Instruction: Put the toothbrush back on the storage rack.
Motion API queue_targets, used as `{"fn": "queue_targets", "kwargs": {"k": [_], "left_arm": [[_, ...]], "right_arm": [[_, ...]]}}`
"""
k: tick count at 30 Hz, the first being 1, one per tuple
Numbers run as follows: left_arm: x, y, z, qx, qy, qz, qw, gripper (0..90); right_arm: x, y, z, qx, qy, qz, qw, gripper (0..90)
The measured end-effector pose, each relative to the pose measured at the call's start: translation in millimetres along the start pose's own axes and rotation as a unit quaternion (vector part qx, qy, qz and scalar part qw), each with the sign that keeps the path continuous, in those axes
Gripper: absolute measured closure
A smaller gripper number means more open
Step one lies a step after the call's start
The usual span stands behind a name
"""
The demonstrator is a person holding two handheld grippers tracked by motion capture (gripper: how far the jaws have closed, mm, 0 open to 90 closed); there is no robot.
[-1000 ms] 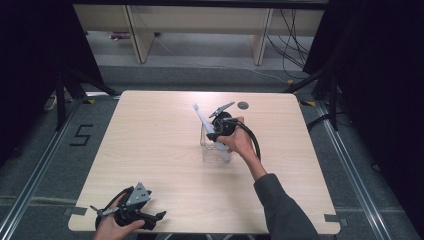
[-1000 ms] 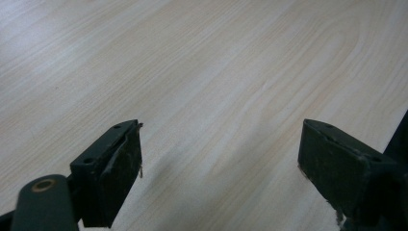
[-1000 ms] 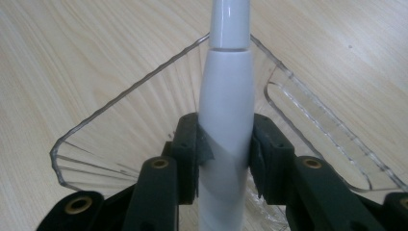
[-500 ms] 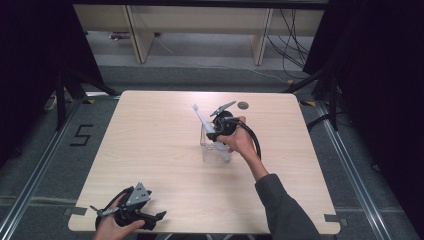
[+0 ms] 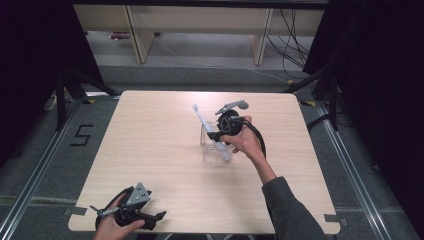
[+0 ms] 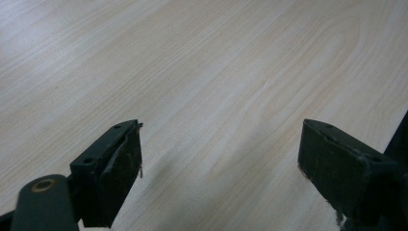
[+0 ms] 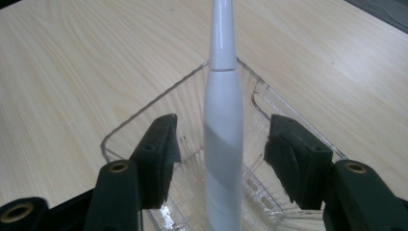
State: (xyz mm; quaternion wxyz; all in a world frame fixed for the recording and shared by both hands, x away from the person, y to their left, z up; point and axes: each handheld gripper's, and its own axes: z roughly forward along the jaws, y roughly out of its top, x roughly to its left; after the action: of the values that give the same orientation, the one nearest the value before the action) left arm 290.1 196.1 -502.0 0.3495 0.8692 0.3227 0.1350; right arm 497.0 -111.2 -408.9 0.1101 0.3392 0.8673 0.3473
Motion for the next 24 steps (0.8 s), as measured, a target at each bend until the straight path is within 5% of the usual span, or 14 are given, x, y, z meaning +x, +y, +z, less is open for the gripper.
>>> {"fn": "queue_targets", "kwargs": {"k": [8, 12, 13, 17, 18, 24], "left_arm": [[0.0, -0.1, 0.2, 0.000, 0.000, -0.002, 1.0000, 14.8], [-0.7, -0.5, 0.5, -0.001, 0.001, -0.009, 1.0000, 14.8], [-0.6, -0.6, 0.4, -0.001, 0.002, -0.009, 1.0000, 14.8], [0.4, -0.3, -0.1, 0.001, 0.001, -0.003, 1.0000, 14.8], [0.2, -0.3, 0.2, 0.000, 0.001, -0.005, 1.0000, 14.8], [0.1, -0.5, 0.3, 0.000, 0.002, -0.005, 1.0000, 14.8]], "right_arm": [[5.3, -3.6, -17.9, -0.037, 0.011, -0.025, 0.9989, 42.3], [6.3, -7.8, -26.2, -0.043, 0.016, -0.025, 0.9986, 41.4], [8.2, -9.7, -28.4, -0.041, 0.014, -0.009, 0.9990, 41.3], [5.6, -14.1, -31.0, -0.060, 0.014, -0.017, 0.9979, 40.6], [5.1, -17.3, -35.8, -0.064, 0.013, -0.003, 0.9979, 40.1], [2.5, -22.0, -48.5, -0.074, 0.012, -0.013, 0.9971, 39.0]]}}
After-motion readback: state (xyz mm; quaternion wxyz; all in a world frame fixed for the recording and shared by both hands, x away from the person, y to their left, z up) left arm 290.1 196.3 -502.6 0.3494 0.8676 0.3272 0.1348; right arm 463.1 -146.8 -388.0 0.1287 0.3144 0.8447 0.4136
